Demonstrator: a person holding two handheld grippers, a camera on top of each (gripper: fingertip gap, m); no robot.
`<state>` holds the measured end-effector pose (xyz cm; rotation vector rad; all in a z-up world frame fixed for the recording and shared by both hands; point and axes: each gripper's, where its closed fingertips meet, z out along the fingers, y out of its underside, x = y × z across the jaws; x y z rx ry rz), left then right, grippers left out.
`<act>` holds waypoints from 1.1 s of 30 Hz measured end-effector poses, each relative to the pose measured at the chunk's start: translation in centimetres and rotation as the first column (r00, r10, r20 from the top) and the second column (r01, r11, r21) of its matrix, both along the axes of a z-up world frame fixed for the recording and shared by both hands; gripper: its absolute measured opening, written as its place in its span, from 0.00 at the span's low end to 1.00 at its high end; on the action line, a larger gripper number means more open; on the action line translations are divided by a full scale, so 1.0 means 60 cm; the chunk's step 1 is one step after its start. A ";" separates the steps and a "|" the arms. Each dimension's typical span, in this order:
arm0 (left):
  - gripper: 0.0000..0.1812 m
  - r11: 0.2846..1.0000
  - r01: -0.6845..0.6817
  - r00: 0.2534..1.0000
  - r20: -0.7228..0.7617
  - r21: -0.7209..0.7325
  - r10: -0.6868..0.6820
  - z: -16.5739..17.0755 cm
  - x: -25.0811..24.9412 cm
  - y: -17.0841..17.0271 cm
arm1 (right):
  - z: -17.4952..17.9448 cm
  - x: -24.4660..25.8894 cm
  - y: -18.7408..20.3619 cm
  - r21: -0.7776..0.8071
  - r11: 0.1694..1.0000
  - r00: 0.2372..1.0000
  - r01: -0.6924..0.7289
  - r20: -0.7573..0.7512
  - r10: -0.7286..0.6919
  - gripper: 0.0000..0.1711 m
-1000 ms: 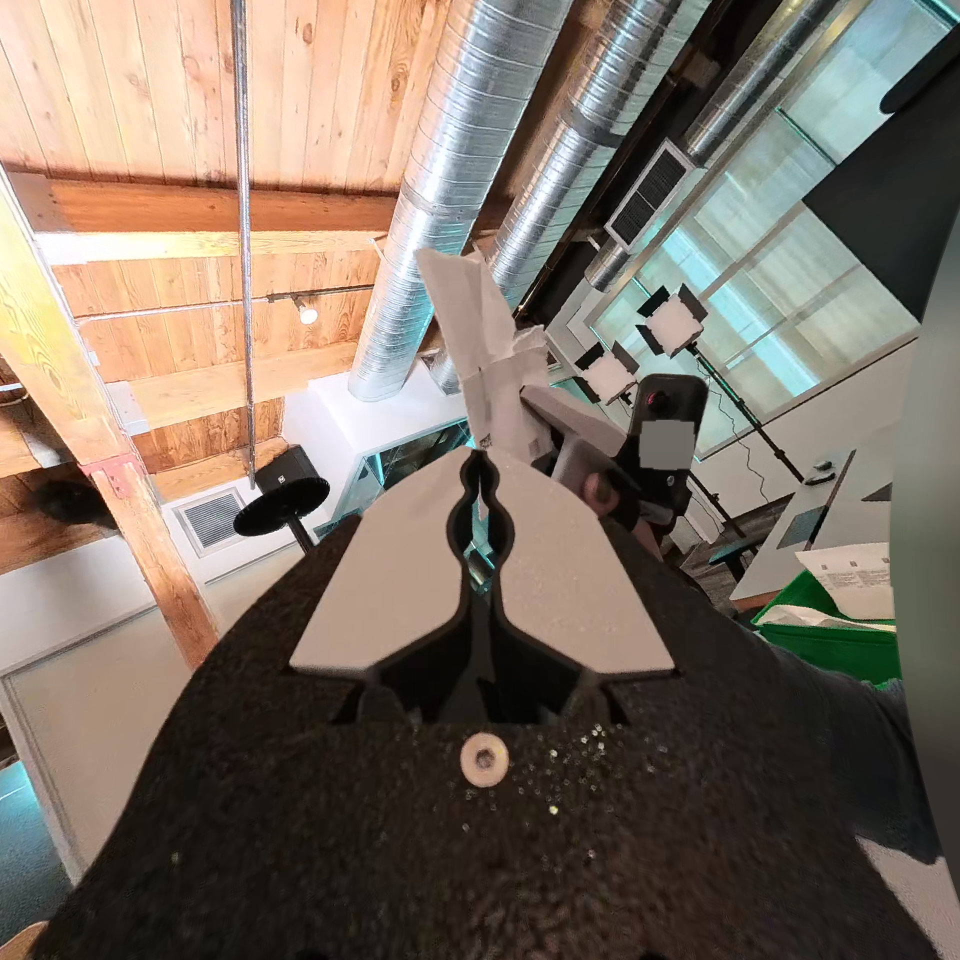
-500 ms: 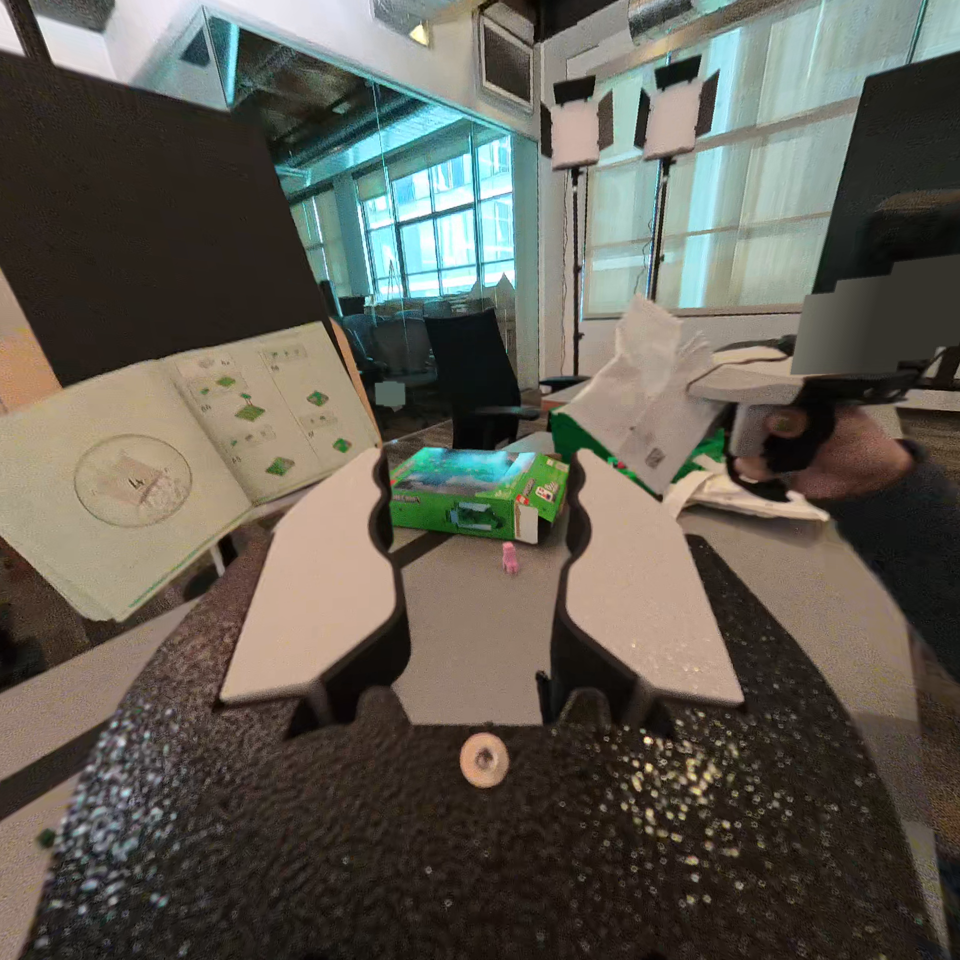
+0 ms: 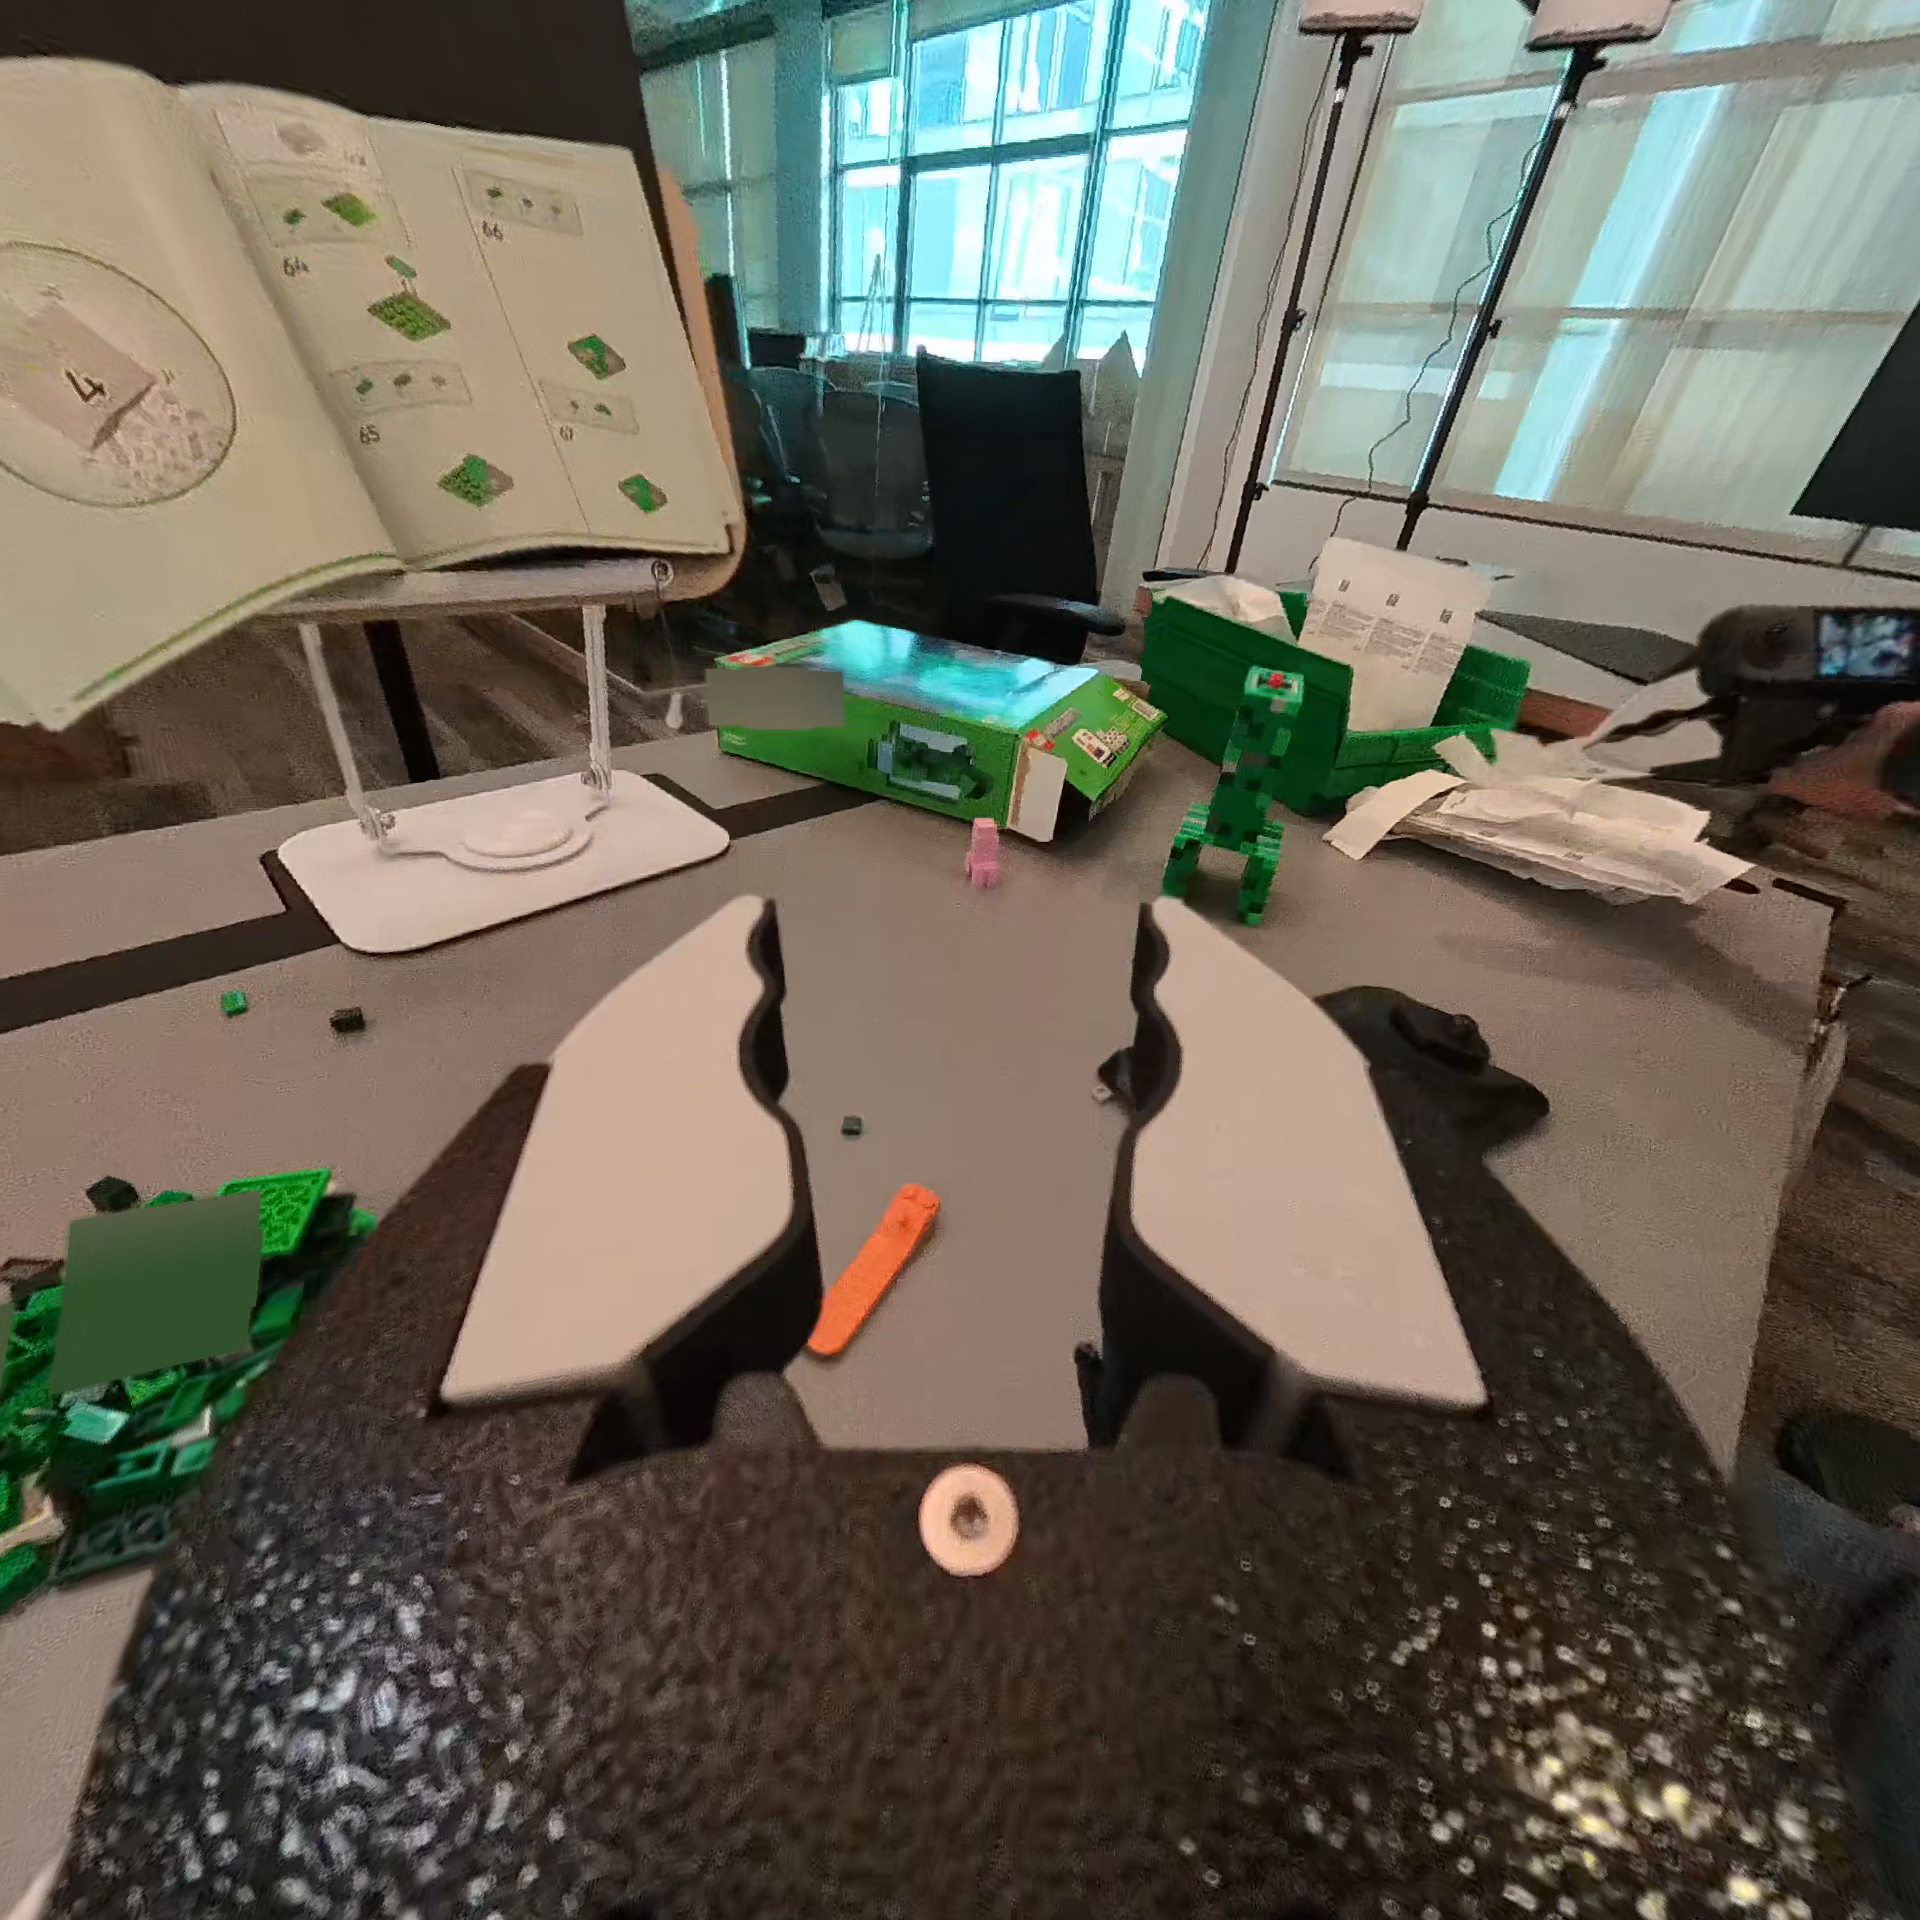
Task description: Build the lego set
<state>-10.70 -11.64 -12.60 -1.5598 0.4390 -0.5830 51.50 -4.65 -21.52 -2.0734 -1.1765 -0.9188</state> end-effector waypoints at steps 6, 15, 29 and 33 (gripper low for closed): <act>0.38 0.989 0.120 0.991 0.075 -0.083 -0.114 -0.026 0.024 -0.039 | -0.040 -0.028 0.000 -0.232 0.972 0.993 -0.024 -0.120 -0.004 0.28; 0.42 0.967 -0.210 0.978 -0.040 -0.141 0.207 -0.049 -0.150 -0.069 | 0.145 -0.278 -0.081 0.116 0.978 0.380 -0.171 -0.908 0.174 0.34; 0.37 0.925 -0.211 0.976 -0.113 -0.315 0.184 -0.158 -0.194 -0.104 | 0.041 -0.885 -0.072 0.257 0.646 -0.072 -0.719 -0.951 0.300 0.31; 0.36 0.948 -0.222 0.974 -0.011 -0.227 0.226 -0.125 -0.200 -0.095 | 0.057 -0.952 0.003 0.422 0.695 -0.114 -0.582 -0.889 0.444 0.31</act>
